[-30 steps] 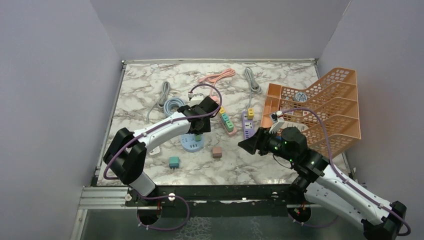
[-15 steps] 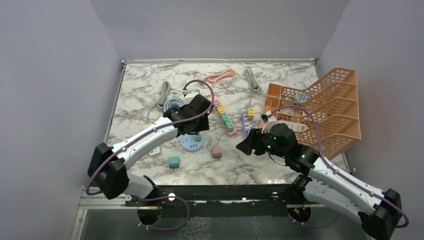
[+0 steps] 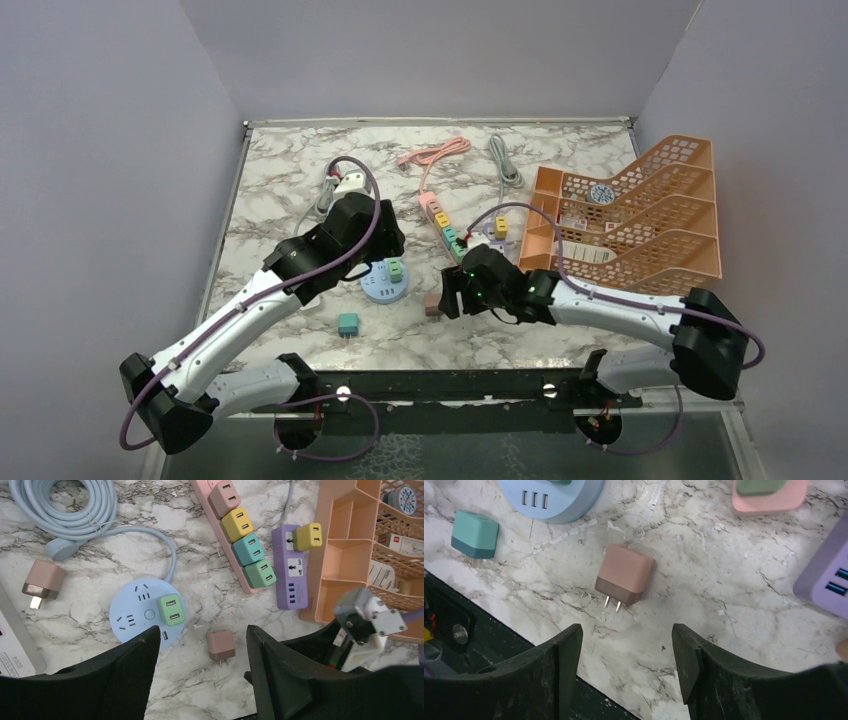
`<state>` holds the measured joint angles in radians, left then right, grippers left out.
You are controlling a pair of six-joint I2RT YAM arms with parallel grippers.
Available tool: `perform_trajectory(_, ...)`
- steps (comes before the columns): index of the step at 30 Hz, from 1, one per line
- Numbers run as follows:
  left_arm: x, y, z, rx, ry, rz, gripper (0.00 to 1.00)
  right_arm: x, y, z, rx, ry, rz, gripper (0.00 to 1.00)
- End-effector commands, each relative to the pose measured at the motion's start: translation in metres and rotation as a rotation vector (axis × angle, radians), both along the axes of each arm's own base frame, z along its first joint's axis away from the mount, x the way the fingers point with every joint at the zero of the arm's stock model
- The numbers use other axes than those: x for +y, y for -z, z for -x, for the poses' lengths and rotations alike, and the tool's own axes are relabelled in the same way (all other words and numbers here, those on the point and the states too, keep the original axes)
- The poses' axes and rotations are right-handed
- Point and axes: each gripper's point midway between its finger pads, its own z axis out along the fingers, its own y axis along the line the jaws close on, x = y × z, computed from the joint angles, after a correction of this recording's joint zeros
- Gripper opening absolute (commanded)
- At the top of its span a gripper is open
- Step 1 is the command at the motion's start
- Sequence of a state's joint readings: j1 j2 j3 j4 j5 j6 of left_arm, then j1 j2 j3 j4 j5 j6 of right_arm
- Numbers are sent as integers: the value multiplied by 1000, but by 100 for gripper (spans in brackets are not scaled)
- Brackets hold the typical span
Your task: Insert the plug
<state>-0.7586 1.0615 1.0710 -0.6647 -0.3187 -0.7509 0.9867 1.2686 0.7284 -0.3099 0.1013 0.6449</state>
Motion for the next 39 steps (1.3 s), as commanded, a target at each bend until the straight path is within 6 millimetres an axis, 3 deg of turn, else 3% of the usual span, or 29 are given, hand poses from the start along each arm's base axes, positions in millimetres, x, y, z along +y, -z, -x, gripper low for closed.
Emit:
perform_trajectory(1,-1,-15,4,-37,30,39,66,16,-2,-19,-91,56,71,66)
perform_trajectory(9,5,-18,3,-46,-8,52,68,40,21,-19,-63,40,181,66)
perform_trajectory(17,8,-5,9,-15,-13,60,70,35,52,-20,-29,107,292,65)
perform_trajectory(24,0,-5,9,4,9,71,70,39,60,-16,-17,75,286,49)
perform_trajectory(31,-7,-10,17,14,68,99,70,44,41,-16,-93,-20,214,31)
perform_trajectory(34,-11,-15,23,16,104,124,71,47,18,-16,-168,-89,155,30)
perform_trajectory(39,-22,-28,38,15,211,178,71,54,-38,-8,-350,-236,-37,29)
